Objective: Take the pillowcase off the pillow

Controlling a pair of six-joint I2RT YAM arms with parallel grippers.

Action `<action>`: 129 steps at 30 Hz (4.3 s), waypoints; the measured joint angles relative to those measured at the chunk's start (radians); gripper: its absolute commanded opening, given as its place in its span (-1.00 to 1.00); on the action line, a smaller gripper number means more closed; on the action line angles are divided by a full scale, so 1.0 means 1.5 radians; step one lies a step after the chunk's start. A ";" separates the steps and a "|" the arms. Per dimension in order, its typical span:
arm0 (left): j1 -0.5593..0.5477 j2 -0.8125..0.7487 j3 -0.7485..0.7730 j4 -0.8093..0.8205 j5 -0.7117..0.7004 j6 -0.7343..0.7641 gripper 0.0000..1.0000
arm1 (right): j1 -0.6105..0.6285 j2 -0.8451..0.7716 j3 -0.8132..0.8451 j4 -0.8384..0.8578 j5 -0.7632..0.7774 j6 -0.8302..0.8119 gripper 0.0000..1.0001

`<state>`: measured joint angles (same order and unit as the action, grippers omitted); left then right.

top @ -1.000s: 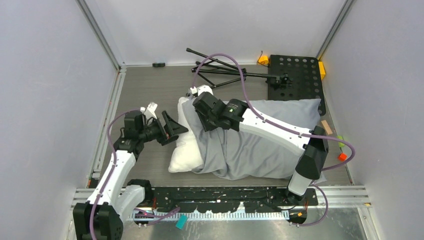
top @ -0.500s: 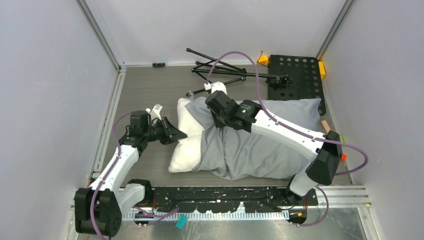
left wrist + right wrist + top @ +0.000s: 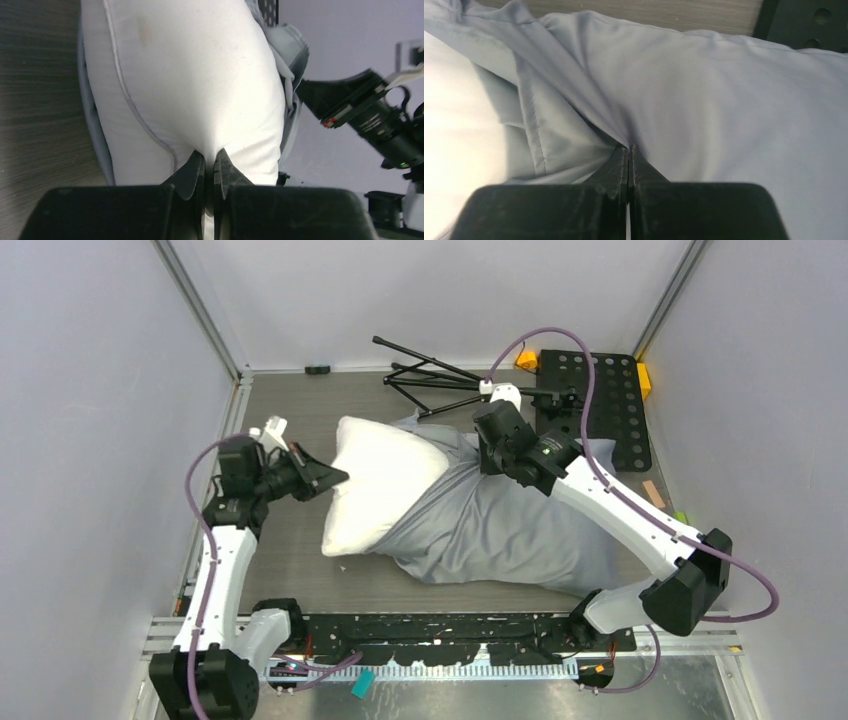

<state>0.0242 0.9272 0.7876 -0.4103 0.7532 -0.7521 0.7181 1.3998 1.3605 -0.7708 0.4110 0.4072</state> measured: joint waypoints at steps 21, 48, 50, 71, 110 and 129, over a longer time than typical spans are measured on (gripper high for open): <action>0.141 0.041 0.017 0.043 0.006 -0.088 -1.00 | 0.020 -0.101 0.039 -0.048 -0.105 -0.008 0.69; 0.137 0.037 0.018 0.051 -0.040 -0.099 -1.00 | 0.276 0.044 -0.026 0.006 0.028 0.327 -0.98; 0.136 0.043 0.022 0.054 -0.043 -0.104 -1.00 | 0.252 0.021 -0.051 0.020 -0.001 0.333 -0.99; 0.182 0.109 0.090 0.013 0.007 -0.104 -1.00 | -0.005 -0.264 -0.190 -0.032 0.009 0.307 -1.00; 0.037 -0.192 0.126 -0.080 -0.169 0.026 0.99 | -0.056 0.085 0.352 -0.165 -0.066 0.121 -1.00; -0.121 -0.090 0.164 -0.262 -0.264 0.057 1.00 | -0.067 0.088 0.326 -0.131 -0.066 0.126 -1.00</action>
<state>-0.1570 0.7918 1.0332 -0.8032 0.3573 -0.6662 0.6182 1.5322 1.8488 -0.9676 0.3115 0.5964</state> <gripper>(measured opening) 0.996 0.023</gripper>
